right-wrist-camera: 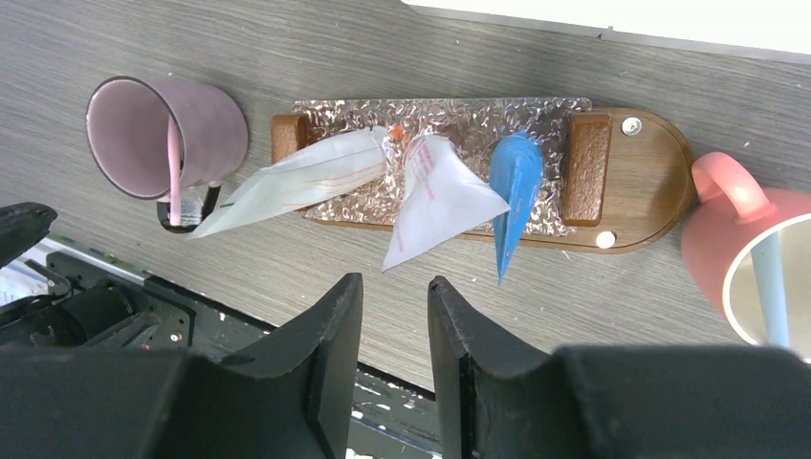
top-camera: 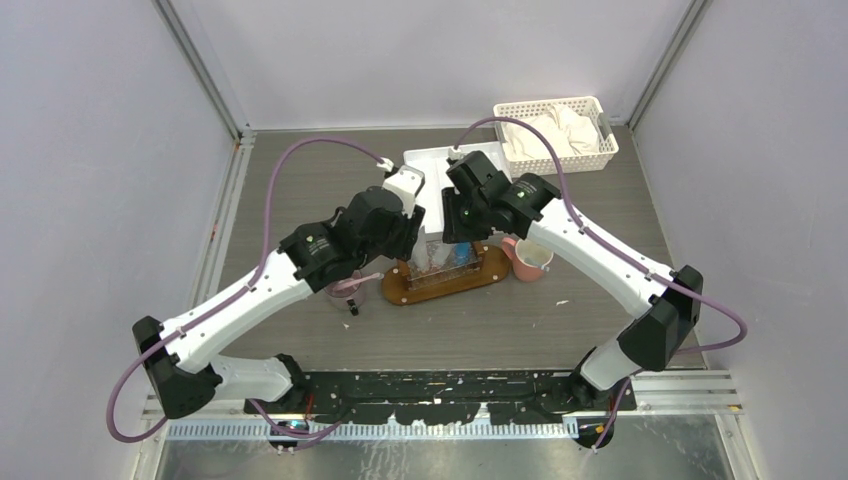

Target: Prepare toiletry sets of a toothbrush and toothpaste on the tray

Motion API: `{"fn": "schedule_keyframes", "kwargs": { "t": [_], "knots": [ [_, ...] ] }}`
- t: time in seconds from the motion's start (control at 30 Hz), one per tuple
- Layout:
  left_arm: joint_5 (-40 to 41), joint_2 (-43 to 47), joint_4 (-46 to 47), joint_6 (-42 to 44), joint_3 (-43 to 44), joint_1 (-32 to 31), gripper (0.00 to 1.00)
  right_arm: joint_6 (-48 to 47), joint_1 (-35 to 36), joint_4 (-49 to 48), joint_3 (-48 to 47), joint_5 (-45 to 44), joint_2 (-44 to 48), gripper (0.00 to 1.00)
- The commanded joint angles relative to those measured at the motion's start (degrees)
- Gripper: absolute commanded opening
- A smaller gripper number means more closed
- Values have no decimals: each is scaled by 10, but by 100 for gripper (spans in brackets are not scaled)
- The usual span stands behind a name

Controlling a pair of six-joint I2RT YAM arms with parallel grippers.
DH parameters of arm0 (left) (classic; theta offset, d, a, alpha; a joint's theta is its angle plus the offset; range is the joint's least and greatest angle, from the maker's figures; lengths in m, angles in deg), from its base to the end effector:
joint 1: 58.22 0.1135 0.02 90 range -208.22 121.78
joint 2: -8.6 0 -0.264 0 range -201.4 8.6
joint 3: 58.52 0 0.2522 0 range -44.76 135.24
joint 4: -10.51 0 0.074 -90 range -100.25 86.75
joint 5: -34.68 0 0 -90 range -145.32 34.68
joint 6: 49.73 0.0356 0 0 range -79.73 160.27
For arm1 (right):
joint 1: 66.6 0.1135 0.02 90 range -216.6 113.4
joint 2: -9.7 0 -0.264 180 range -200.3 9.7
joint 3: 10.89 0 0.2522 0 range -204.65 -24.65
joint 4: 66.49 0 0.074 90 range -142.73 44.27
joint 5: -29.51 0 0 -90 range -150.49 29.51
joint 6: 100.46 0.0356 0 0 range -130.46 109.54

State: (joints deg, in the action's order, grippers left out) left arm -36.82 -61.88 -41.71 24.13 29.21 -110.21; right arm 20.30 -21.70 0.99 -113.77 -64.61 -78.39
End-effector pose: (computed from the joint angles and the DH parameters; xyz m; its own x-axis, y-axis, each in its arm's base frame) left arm 0.1696 -0.1986 0.3754 -0.5022 0.2145 -0.8377 0.4658 0.8833 -0.0531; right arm 0.2295 0.2251 0.3546 -0.8284 -0.1054 -0.5501 -0.2904 0.9207 0.2609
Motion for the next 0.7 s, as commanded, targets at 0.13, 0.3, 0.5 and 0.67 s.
{"fn": "schedule_keyframes", "kwargs": {
  "t": [0.13,0.3,0.5,0.67],
  "knots": [
    [7,20,5,-3,-6,2,46,6,2,-6,-32,-19,-10,28],
    [7,23,7,-3,-10,2,45,4,3,-5,-37,-18,-15,21],
    [8,29,6,-2,-14,2,44,3,3,-6,-41,-8,-21,16],
    [10,30,5,-1,-15,2,44,2,8,-5,-48,-4,-33,16]
  ]
}}
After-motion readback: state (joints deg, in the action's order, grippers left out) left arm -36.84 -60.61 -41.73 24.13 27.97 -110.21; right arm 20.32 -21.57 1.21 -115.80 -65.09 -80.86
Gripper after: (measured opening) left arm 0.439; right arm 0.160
